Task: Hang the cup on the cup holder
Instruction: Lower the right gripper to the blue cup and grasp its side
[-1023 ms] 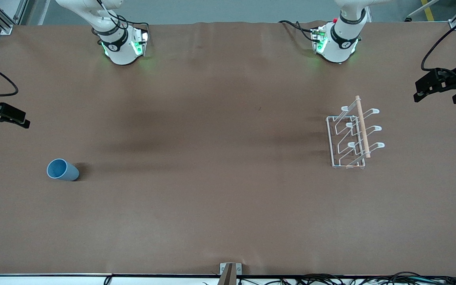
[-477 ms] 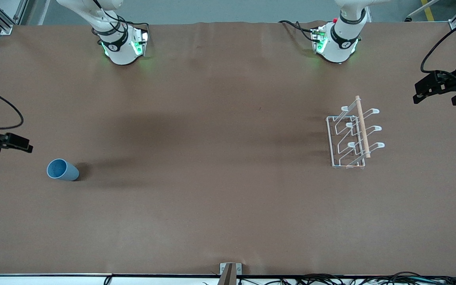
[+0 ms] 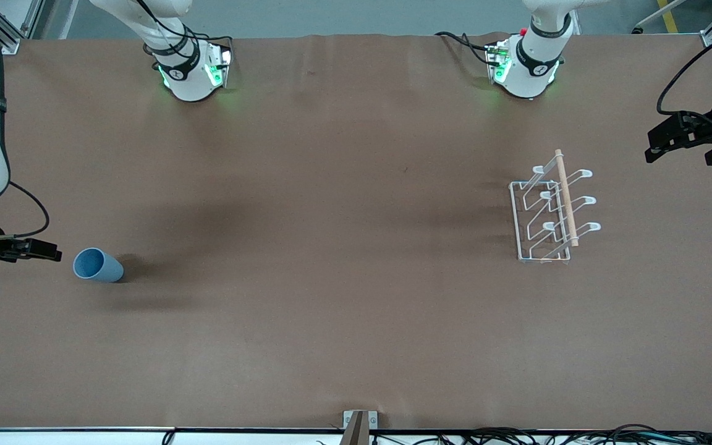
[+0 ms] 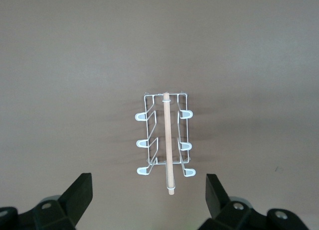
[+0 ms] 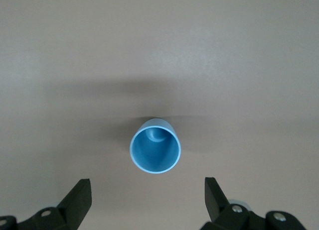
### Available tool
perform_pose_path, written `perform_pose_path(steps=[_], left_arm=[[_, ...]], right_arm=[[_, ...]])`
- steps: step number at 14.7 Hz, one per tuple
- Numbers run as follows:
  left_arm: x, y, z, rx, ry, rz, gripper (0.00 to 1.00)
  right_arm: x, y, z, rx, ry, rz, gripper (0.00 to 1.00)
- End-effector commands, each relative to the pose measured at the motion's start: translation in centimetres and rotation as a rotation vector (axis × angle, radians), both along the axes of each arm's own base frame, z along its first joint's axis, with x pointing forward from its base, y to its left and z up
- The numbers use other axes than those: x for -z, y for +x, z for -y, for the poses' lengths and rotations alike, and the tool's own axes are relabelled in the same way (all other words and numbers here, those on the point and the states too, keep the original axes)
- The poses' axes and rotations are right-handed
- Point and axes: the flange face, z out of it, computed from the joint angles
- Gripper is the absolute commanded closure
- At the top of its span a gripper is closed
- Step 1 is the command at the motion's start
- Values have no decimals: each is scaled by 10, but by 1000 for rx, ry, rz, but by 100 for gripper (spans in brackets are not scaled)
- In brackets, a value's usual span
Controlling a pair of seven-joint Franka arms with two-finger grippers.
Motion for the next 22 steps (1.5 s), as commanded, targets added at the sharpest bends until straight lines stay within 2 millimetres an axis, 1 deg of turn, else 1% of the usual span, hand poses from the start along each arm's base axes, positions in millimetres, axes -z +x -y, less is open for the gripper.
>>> perform_pose_path(steps=[1,4,7,8,10,11,12,13,14,15,16,18,19,20,21,22], left_arm=[[-6,1,-2,2,-16,-1,0],[-6,1,-3,4,-16,-1,0],[-6,1,-3,5,-16,-1,0],[-6,1,-3,5,-16,-1,0],[-6,1,-3,4,-16,-1,0],[-6,1,-3,4,-16,-1,0],[-6,1,-3,2,-16,-3,0],[-5,1,-4,2,-16,-4,0],[-6,1,-4,2,-16,-3,0],[-5,1,-6,-2,-16,-4,0],[-5,1,-11,-8,-16,-4,0],[-5,1,-12,-8,-16,-4,0],[-5,1,-12,-8,-16,-4,0],[-5,1,-12,-10,-16,-4,0],[-6,1,-12,-10,-16,-3,0],[-5,1,-12,-10,-16,-4,0]], right_arm=[[27,-4,15,-36,10,0,1],[72,-16,32,-25,4,24,0],[107,-18,36,-20,11,-6,0],[113,-19,39,-16,12,-10,1],[119,-20,39,-14,14,-19,3],[124,-20,39,-14,16,-25,9],[128,-20,40,-12,17,-30,20],[137,-20,39,-13,21,-39,36],[146,-20,39,-7,28,-40,44],[147,-19,38,9,48,-32,49],[149,-19,37,18,60,-31,51],[156,-22,37,20,66,-44,51],[156,-22,36,19,66,-44,60],[156,-22,36,21,67,-44,75],[156,-21,36,24,70,-43,85],[156,-21,36,40,88,-37,89]])
